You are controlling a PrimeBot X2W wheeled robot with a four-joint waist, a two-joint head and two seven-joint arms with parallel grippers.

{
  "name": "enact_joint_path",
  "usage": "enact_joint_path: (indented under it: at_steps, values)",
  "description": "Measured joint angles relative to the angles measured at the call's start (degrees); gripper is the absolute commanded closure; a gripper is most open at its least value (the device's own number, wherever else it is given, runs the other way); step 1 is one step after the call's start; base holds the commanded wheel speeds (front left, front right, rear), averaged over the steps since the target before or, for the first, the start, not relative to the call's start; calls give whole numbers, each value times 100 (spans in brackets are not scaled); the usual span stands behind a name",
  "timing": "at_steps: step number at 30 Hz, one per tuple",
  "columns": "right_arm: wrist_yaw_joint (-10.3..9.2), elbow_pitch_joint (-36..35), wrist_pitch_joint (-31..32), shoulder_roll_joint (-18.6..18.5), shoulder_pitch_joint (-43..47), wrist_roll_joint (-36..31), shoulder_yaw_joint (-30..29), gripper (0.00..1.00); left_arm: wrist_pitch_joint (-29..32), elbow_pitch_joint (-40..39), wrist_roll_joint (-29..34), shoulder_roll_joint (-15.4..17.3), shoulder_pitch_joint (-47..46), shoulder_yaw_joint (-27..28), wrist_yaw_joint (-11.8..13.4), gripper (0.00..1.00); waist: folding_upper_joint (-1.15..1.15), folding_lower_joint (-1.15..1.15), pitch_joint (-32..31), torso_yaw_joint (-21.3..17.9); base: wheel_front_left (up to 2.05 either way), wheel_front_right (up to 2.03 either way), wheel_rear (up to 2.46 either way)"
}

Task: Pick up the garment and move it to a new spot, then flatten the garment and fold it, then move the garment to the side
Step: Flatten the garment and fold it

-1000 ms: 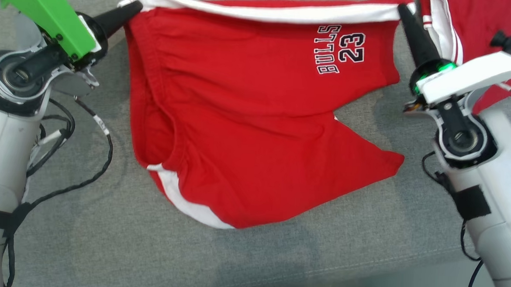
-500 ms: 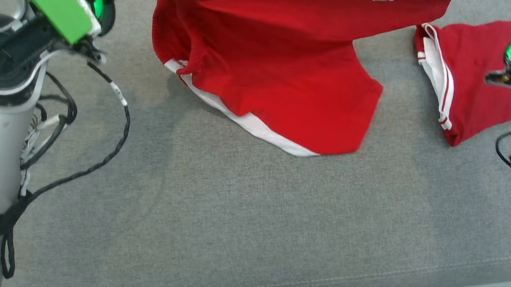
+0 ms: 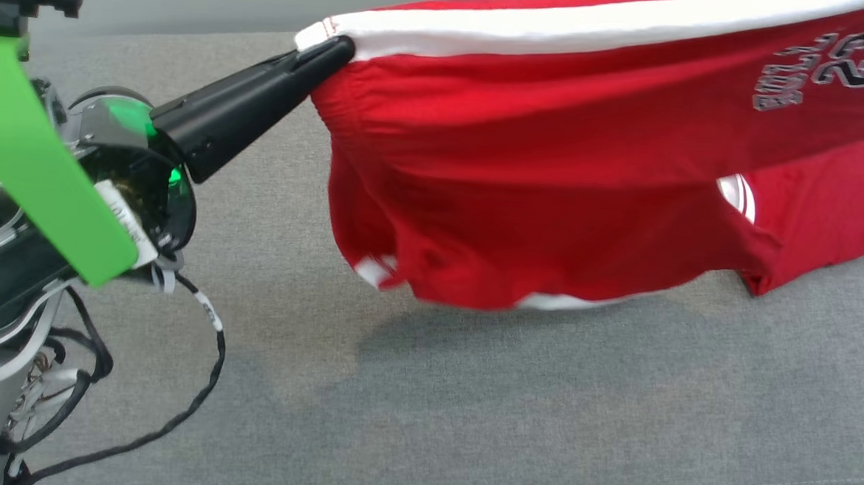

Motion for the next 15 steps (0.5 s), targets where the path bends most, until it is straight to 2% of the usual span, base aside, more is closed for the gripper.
enact_joint_path:
  at_steps: [3, 5, 9, 12, 15]
  values:
    - [-287, -236, 242, -148, 133, 226, -71, 100, 127, -386, -180, 36, 14, 29, 319, 100, 0, 0, -43, 58, 0, 0, 0]
    - [-453, -282, 431, -141, 188, 463, -37, 100, 202, -433, -203, 58, 14, 21, 434, 100, 0, 0, 3, 79, 0, 0, 0]
    - [-815, 75, 756, -32, 29, 800, 250, 100, 198, 252, -283, 60, 12, -14, 497, 100, 0, 0, 213, 122, 0, 0, 0]
    - [-1144, 723, 892, 245, -597, 864, 583, 100, 136, 1163, 274, 124, -76, -205, 498, 100, 0, 0, 427, 169, 0, 0, 0]
    - [-1196, 1472, 980, 430, -1556, 541, 913, 100, -48, 1914, 1332, 313, -575, -493, 492, 100, 0, 0, 646, 215, 0, 0, 0]
